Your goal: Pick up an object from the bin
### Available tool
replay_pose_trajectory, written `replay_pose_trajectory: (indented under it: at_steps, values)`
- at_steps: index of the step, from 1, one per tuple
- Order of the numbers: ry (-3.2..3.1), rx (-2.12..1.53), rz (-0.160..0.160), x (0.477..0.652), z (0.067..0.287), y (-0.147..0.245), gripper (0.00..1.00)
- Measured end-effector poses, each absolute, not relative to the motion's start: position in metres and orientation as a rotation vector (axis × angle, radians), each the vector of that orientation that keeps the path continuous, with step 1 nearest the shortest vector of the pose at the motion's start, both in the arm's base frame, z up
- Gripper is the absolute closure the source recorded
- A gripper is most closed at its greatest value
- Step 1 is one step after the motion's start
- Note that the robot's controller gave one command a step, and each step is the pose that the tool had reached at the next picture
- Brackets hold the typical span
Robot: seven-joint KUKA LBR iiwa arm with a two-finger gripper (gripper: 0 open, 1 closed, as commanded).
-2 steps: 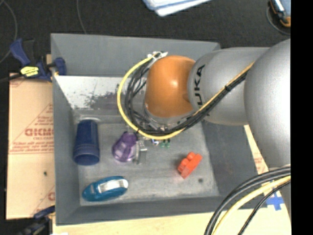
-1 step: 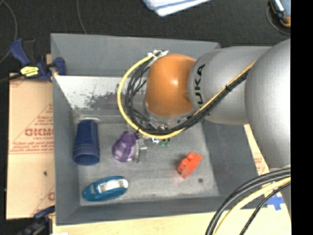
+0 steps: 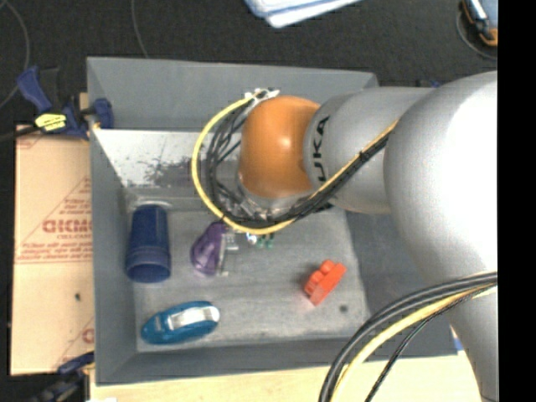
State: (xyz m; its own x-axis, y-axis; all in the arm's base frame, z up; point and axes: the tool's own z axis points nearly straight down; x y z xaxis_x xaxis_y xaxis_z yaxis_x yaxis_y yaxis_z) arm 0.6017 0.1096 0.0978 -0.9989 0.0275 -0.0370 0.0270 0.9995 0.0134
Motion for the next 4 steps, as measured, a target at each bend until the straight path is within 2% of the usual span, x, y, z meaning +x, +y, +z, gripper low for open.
replay_pose_trajectory:
  at_steps: [1,4]
  values:
    - [3.093,0.047,0.022,0.6036,0.0996,0.1091,1.00]
    - [3.093,0.052,0.022,0.6035,0.0995,0.1091,1.00]
